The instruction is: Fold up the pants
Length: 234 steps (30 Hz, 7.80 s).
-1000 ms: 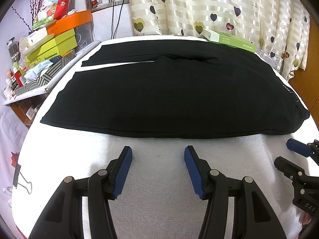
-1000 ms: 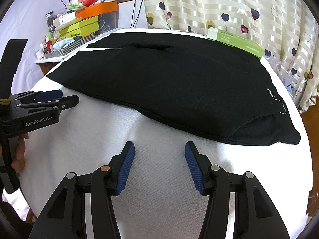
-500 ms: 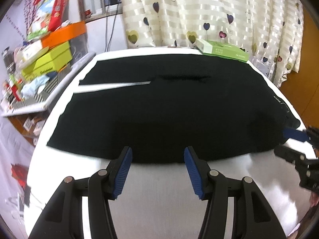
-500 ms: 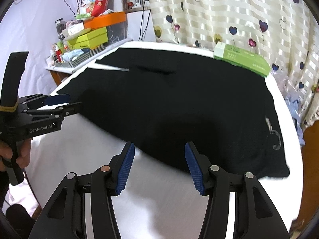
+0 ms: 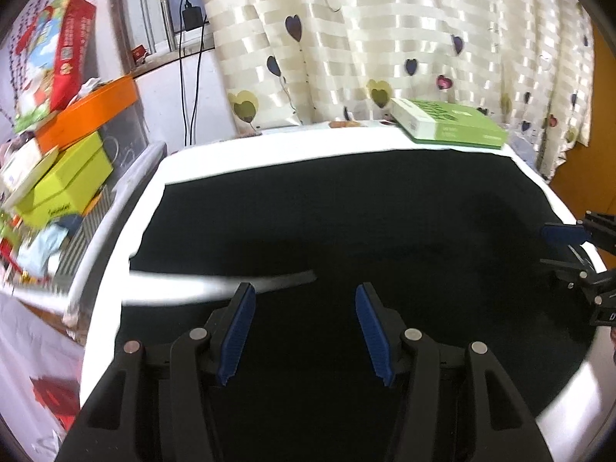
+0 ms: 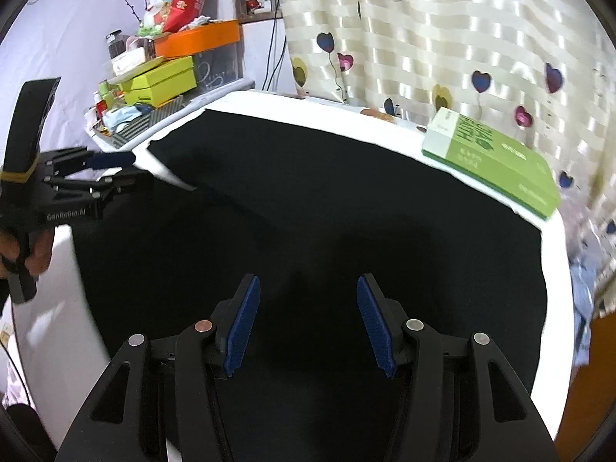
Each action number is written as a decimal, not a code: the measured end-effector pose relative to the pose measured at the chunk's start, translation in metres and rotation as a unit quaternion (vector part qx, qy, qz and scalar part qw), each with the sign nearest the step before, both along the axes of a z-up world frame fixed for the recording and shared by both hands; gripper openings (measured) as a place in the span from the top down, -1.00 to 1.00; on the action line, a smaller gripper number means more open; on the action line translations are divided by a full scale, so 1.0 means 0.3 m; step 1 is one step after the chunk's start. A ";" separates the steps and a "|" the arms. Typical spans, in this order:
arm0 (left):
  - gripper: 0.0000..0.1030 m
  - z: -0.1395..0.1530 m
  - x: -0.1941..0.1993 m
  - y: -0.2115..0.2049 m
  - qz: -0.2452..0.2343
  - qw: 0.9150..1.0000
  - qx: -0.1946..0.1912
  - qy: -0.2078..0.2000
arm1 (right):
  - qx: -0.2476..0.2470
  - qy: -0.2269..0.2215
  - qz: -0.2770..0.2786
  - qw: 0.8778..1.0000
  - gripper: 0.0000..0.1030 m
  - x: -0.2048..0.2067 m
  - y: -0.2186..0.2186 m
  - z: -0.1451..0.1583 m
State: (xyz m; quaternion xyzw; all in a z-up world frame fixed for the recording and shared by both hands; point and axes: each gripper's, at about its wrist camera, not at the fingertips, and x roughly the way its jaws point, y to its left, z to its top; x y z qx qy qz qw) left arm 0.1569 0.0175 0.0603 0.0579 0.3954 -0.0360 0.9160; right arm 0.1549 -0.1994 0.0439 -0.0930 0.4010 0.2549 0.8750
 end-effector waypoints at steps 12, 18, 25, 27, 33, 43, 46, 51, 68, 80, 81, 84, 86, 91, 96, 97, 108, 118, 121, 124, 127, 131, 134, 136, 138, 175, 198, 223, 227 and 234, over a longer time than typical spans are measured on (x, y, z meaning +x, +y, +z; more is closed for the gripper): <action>-0.11 -0.062 0.457 0.067 -0.025 0.999 0.026 0.028 | -0.020 0.019 0.030 0.999 -0.04 0.509 -0.031 -0.051; -0.19 -0.129 0.621 0.113 -0.034 0.997 0.041 0.050 | -0.037 0.034 0.047 0.998 -0.04 0.663 -0.043 -0.083; -0.32 -0.190 0.687 0.146 -0.049 0.997 0.035 0.056 | -0.059 0.063 0.084 0.993 -0.04 0.769 -0.031 -0.132; -0.36 -0.195 0.692 0.153 -0.051 0.997 0.030 0.056 | -0.049 0.073 0.092 0.992 -0.05 0.780 -0.035 -0.144; -0.23 -0.208 0.692 0.157 -0.052 0.997 0.013 0.050 | -0.042 0.067 0.110 0.991 0.55 0.758 -0.035 -0.137; 0.96 -0.195 0.646 0.034 -0.077 0.994 0.066 0.040 | -0.092 -0.013 0.109 0.990 0.85 0.635 0.005 -0.031; 0.96 -0.143 0.603 0.061 -0.067 0.996 0.047 0.020 | -0.092 -0.042 0.111 0.989 0.86 0.554 0.002 0.047; 0.96 -0.023 0.453 0.091 -0.057 0.998 0.006 -0.022 | -0.079 -0.082 0.122 0.986 0.86 0.366 0.000 0.156; 0.91 -0.145 -0.221 0.168 -0.020 0.993 -0.112 0.015 | -0.038 0.005 0.091 0.995 0.86 -0.325 -0.014 -0.123; -0.02 -0.086 -0.326 0.284 0.065 0.989 -0.131 -0.023 | 0.031 -0.006 -0.023 0.999 0.14 -0.413 -0.129 -0.079; -0.02 -0.076 -0.300 0.279 0.072 0.989 -0.127 -0.025 | 0.035 -0.011 -0.034 0.999 0.14 -0.411 -0.133 -0.072; -0.03 -0.068 -0.195 0.247 0.090 0.990 -0.110 -0.019 | 0.040 -0.020 -0.070 0.997 0.14 -0.404 -0.163 -0.063; -0.03 -0.082 -0.120 0.218 0.100 0.991 -0.087 -0.012 | 0.051 -0.018 -0.090 0.994 0.14 -0.396 -0.186 -0.068; -0.03 -0.149 0.024 0.184 0.133 0.990 -0.038 0.022 | 0.061 -0.008 -0.120 0.991 0.14 -0.384 -0.229 -0.093; 0.91 -0.184 0.037 0.203 0.153 0.988 -0.009 0.034 | 0.071 -0.003 -0.134 0.988 0.14 -0.383 -0.255 -0.100; 0.92 -0.175 0.009 0.216 0.159 0.987 -0.017 0.023 | 0.071 -0.005 -0.136 0.988 0.14 -0.386 -0.259 -0.098; 0.90 -0.198 -0.348 0.379 0.211 0.971 -0.111 -0.024 | 0.119 0.014 -0.194 0.974 0.14 -0.453 -0.362 -0.088; 0.60 -0.221 -0.329 0.433 0.216 0.956 -0.196 -0.011 | 0.211 0.066 -0.265 0.939 0.08 -0.441 -0.526 -0.119; 0.43 -0.226 -0.332 0.451 0.223 0.948 -0.227 -0.015 | 0.204 0.052 -0.295 0.932 0.08 -0.419 -0.545 -0.104; 0.15 -0.224 -0.344 0.469 0.229 0.943 -0.239 -0.026 | 0.200 0.046 -0.327 0.923 0.07 -0.402 -0.582 -0.102; 0.14 -0.230 -0.346 0.481 0.236 0.938 -0.254 -0.027 | 0.210 0.067 -0.350 0.911 0.07 -0.383 -0.610 -0.135; 0.05 -0.229 -0.352 0.477 0.236 0.937 -0.256 -0.030 | 0.215 0.061 -0.347 0.911 0.06 -0.365 -0.612 -0.135; 0.05 -0.229 -0.350 0.474 0.239 0.937 -0.252 -0.032 | 0.228 0.054 -0.346 0.909 0.06 -0.348 -0.621 -0.135; 0.05 -0.230 -0.345 0.470 0.241 0.938 -0.245 -0.031 | 0.236 0.052 -0.350 0.905 0.06 -0.338 -0.626 -0.142; 0.06 -0.227 -0.333 0.463 0.244 0.941 -0.233 -0.028 | 0.249 0.049 -0.353 0.900 0.06 -0.331 -0.630 -0.142; 0.82 -0.199 -0.395 0.490 0.232 0.957 -0.171 -0.019 | 0.169 0.025 -0.367 0.914 0.43 -0.480 -0.655 -0.083; 0.77 -0.169 -0.113 0.275 0.142 0.987 -0.077 -0.012 | 0.032 0.019 -0.321 0.946 0.38 -0.016 -0.526 -0.137; 0.67 -0.186 -0.407 0.228 0.113 0.989 -0.092 -0.002 | -0.034 -0.009 -0.116 0.993 0.14 -0.416 -0.092 -0.132; 0.67 -0.156 -0.450 0.188 0.099 0.991 -0.092 -0.010 | -0.016 -0.011 -0.104 0.994 0.14 -0.463 -0.075 -0.115; 0.67 -0.184 -0.465 0.146 0.098 0.992 -0.080 0.007 | -0.022 -0.007 -0.099 0.995 0.14 -0.482 -0.036 -0.135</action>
